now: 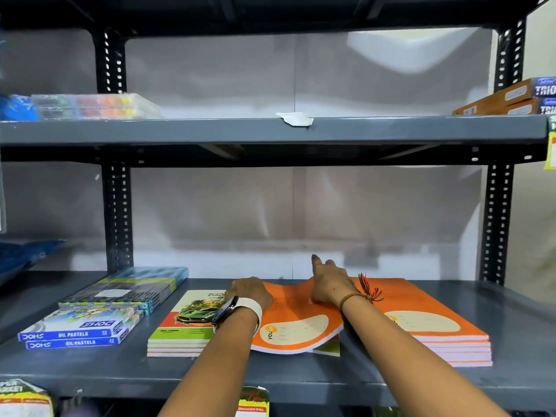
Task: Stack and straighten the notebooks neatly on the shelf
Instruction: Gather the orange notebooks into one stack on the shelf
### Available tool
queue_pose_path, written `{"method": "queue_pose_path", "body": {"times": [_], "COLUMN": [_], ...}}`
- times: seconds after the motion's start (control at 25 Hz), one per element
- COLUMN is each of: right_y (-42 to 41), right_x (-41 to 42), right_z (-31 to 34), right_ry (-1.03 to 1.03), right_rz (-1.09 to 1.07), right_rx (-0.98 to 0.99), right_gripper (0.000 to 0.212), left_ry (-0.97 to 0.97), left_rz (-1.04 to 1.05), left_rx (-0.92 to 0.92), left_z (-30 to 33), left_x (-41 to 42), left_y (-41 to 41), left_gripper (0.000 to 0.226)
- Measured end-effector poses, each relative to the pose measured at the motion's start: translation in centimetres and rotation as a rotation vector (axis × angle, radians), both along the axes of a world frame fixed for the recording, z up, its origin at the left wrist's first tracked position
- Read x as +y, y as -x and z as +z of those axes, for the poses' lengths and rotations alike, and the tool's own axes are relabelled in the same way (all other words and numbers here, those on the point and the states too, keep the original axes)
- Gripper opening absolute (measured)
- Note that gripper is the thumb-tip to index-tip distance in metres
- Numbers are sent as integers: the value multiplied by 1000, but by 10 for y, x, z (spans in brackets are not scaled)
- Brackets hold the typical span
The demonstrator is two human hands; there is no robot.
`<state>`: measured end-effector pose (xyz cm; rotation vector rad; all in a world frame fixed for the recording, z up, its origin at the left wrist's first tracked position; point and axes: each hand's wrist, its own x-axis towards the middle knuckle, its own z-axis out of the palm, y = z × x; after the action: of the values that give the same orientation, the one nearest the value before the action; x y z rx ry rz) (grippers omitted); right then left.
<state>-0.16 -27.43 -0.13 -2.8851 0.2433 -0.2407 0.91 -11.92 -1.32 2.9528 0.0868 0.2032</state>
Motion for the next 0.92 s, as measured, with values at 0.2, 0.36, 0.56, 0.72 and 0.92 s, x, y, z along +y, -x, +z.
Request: {"method": "queue_pose_path", "body": {"times": [0.2, 0.36, 0.56, 0.72, 0.92], "right_y": [-1, 6, 28, 42, 46], "right_x": [-18, -54, -133, -184, -213], "right_z": [10, 35, 55, 49, 30], "right_ry": [-160, -306, -317, -319, -424], "right_rz": [19, -24, -160, -250, -247], "right_rx": [-189, -325, -381, -311, -253], "right_gripper": [101, 101, 100, 105, 101], "left_ry": [194, 410, 635, 764, 834], "left_rz": [7, -10, -146, -230, -229], "left_rx": [-58, -117, -72, 15, 27], "left_z": [12, 33, 38, 18, 4], "left_x": [5, -6, -72, -118, -138], "left_y": [-13, -21, -15, -2, 2], "left_gripper": [32, 12, 15, 17, 40]}}
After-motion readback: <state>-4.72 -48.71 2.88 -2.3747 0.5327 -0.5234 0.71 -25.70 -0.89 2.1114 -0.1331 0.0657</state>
